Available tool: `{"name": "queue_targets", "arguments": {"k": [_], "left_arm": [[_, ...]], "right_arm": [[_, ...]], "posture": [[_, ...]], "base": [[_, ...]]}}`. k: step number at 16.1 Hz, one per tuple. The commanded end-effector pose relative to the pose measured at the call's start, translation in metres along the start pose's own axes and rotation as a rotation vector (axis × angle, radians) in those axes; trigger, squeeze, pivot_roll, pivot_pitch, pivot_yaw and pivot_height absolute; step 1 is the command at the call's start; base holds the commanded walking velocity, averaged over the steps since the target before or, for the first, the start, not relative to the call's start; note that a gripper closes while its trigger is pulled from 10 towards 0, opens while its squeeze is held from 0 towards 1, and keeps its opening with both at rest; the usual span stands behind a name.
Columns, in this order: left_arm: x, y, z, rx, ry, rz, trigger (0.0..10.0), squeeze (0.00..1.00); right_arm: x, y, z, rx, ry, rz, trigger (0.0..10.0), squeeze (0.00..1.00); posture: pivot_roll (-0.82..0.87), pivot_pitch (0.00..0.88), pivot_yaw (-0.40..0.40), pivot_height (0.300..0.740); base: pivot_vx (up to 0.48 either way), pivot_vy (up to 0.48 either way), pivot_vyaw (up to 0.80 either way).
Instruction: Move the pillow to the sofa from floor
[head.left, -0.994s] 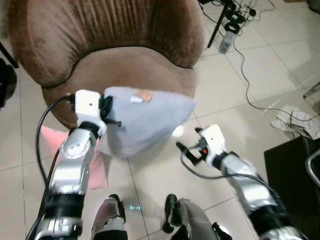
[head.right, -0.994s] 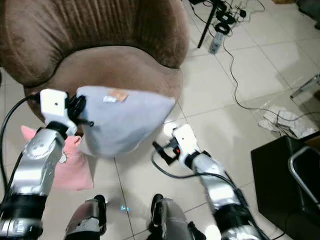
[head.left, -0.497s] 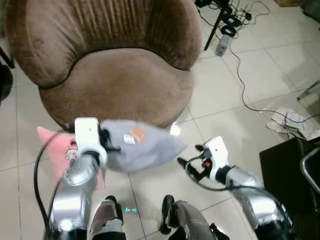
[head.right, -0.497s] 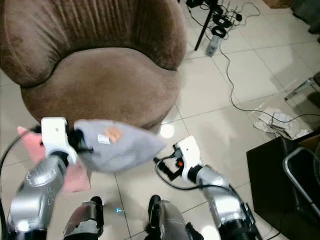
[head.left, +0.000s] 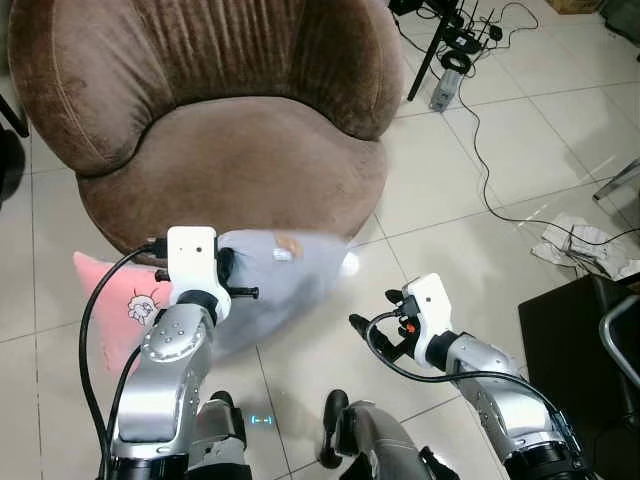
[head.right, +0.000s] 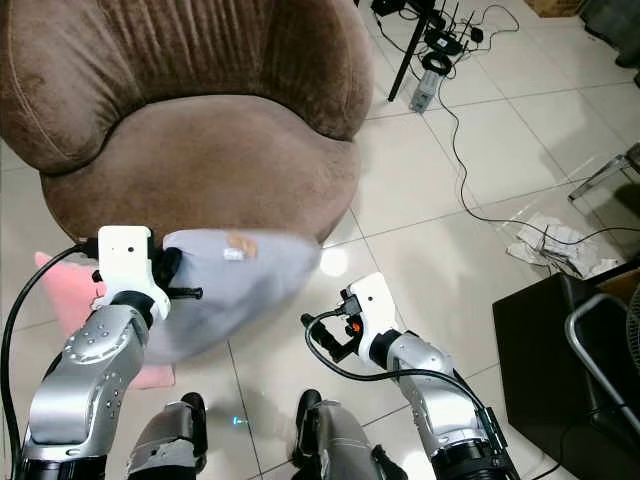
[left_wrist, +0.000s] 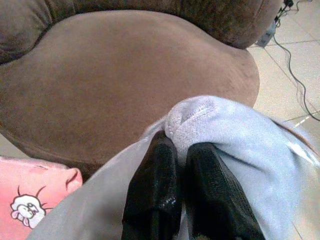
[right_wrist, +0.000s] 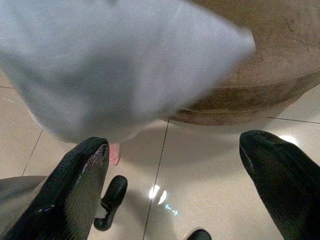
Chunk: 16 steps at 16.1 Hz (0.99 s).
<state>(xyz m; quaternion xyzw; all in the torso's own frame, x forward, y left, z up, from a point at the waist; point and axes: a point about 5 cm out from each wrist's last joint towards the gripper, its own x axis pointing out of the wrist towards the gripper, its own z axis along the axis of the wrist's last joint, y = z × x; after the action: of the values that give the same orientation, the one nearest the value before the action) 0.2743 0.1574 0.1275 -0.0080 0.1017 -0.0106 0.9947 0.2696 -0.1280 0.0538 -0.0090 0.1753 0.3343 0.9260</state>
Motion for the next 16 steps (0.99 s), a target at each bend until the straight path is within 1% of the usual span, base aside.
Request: {"name": "queue_targets", "arguments": {"k": [1, 8, 12, 13, 16], "left_arm": [[-0.001, -0.009, 0.008, 0.005, -0.034, -0.022, 0.0, 0.0], [0.002, -0.011, 0.014, 0.02, -0.052, -0.03, 0.0, 0.0], [0.004, -0.012, 0.022, 0.032, -0.085, -0.034, 0.0, 0.0], [0.004, -0.013, 0.024, 0.036, -0.099, -0.039, 0.0, 0.0], [0.004, -0.017, 0.024, 0.04, -0.096, -0.054, 0.0, 0.0]], "right_arm": [[-0.003, -0.001, -0.006, 0.004, 0.026, -0.002, 10.0, 0.0], [-0.003, 0.0, -0.012, 0.003, 0.038, 0.011, 10.0, 0.0], [-0.002, 0.001, -0.016, 0.002, 0.049, 0.025, 10.0, 0.0], [-0.002, 0.001, -0.018, 0.003, 0.052, 0.027, 10.0, 0.0], [-0.002, 0.003, -0.021, 0.004, 0.056, 0.031, 10.0, 0.0]], "posture": [[0.08, 0.248, -0.163, 0.74], [0.08, 0.246, -0.166, 0.74], [0.08, 0.247, -0.168, 0.74], [0.08, 0.247, -0.168, 0.74], [0.08, 0.249, -0.168, 0.74]], "base": [[0.0, 0.0, 0.0], [0.461, 0.0, 0.0], [0.48, 0.0, 0.0], [0.0, 0.0, 0.0], [0.0, 0.0, 0.0]]}}
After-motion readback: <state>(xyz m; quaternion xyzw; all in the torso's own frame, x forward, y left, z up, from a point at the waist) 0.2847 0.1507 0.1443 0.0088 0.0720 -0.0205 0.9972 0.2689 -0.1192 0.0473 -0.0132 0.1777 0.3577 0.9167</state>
